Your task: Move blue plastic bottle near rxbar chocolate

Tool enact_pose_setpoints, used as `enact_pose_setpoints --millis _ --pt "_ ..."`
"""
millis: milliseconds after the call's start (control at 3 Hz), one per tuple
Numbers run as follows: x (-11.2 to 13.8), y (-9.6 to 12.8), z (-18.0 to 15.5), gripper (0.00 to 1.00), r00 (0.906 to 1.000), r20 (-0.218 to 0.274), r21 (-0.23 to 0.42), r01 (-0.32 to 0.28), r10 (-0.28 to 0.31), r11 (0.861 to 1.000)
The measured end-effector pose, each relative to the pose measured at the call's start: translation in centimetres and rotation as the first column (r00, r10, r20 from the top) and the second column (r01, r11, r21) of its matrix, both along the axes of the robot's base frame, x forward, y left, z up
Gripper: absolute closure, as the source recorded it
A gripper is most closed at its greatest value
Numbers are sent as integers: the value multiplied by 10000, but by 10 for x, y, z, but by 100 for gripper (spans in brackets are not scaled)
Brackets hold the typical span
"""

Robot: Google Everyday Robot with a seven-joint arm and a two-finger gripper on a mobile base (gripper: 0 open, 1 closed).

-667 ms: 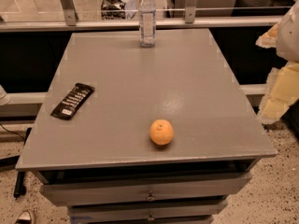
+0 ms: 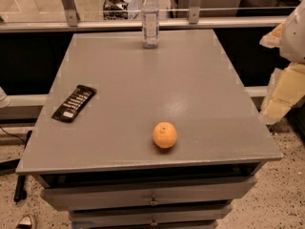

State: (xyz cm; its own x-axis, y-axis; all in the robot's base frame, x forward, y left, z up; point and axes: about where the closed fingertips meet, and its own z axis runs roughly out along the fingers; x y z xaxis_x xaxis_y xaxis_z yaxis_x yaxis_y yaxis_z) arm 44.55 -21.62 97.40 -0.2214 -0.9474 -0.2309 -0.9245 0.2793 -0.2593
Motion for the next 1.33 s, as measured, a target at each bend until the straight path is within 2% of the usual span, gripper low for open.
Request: enact_pose_setpoints --millis 333,667,1000,1333 --pt "36 3 -11 0 9981 611 670 57 -98 9977" --pt "95 12 -14 0 9845 1734 1873 -58 -273 9823" --pt "158 25 -9 0 9566 2821 3234 -232 -729 9460" --pt "218 46 -11 0 9336 3292 4872 -399 -1411 8724"
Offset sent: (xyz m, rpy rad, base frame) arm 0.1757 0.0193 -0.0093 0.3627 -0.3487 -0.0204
